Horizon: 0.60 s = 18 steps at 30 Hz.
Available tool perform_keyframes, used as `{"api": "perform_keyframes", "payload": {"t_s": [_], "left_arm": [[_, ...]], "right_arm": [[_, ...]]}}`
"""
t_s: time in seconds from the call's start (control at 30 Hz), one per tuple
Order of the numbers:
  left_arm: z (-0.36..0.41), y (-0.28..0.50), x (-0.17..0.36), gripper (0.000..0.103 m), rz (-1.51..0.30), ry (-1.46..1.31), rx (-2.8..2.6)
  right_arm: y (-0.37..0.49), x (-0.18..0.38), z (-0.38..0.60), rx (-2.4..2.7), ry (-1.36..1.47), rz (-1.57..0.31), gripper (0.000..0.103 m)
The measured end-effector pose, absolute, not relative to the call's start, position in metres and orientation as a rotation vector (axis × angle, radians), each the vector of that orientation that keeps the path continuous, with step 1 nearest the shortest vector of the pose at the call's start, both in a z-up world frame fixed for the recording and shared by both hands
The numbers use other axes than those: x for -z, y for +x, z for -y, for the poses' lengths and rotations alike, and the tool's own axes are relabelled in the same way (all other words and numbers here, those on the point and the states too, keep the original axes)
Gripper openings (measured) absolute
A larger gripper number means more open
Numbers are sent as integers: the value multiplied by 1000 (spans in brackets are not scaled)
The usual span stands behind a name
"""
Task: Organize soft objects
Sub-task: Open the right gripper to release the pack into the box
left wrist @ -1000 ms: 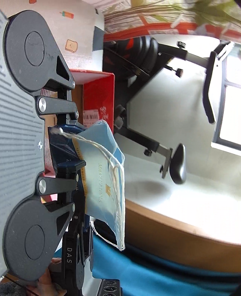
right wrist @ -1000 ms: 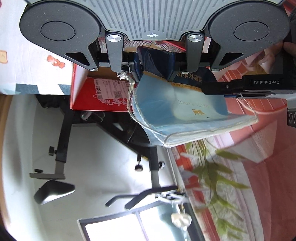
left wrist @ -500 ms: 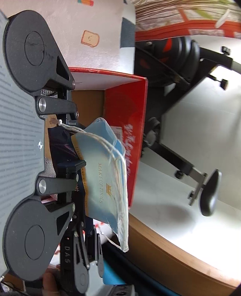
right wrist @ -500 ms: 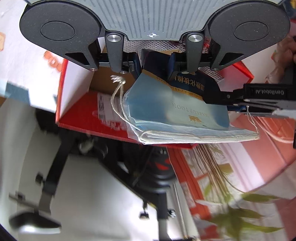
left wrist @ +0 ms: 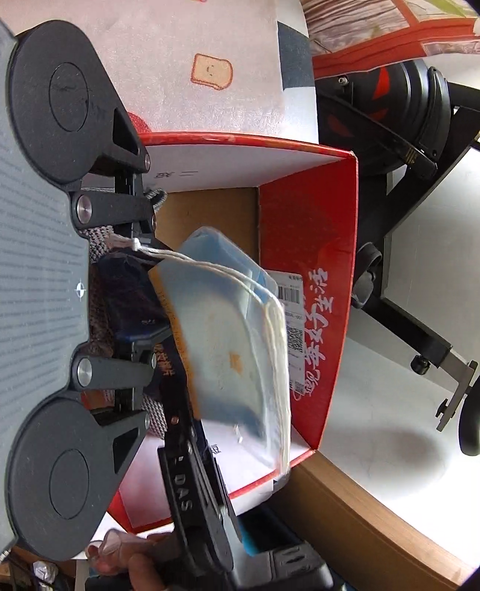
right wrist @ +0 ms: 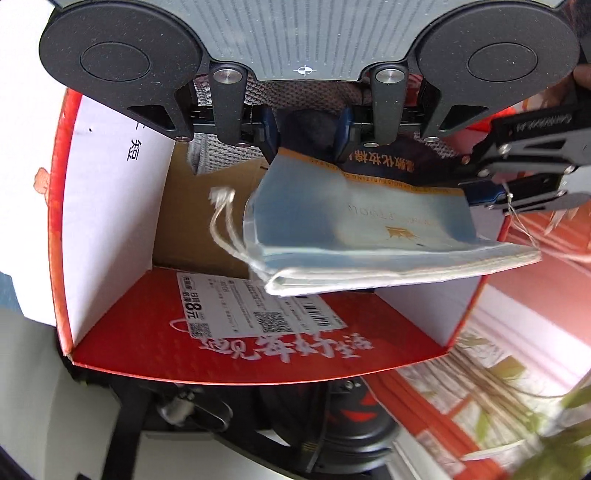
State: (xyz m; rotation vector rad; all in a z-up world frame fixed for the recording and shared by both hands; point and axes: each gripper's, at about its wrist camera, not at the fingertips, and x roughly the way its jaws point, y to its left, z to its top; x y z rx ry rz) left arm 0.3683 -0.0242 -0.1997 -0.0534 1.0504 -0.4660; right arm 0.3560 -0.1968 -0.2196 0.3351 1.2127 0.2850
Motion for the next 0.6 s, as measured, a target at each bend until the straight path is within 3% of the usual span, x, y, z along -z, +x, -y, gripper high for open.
{"api": "perform_keyframes", "payload": {"t_s": [0.53, 0.6], "left_arm": [[18, 382, 185, 45, -937, -96, 381], [16, 381, 182, 47, -925, -95, 364]], "right_arm": [[369, 232, 196, -171, 317, -1249, 36], [366, 229, 196, -169, 311, -1239, 40]]}}
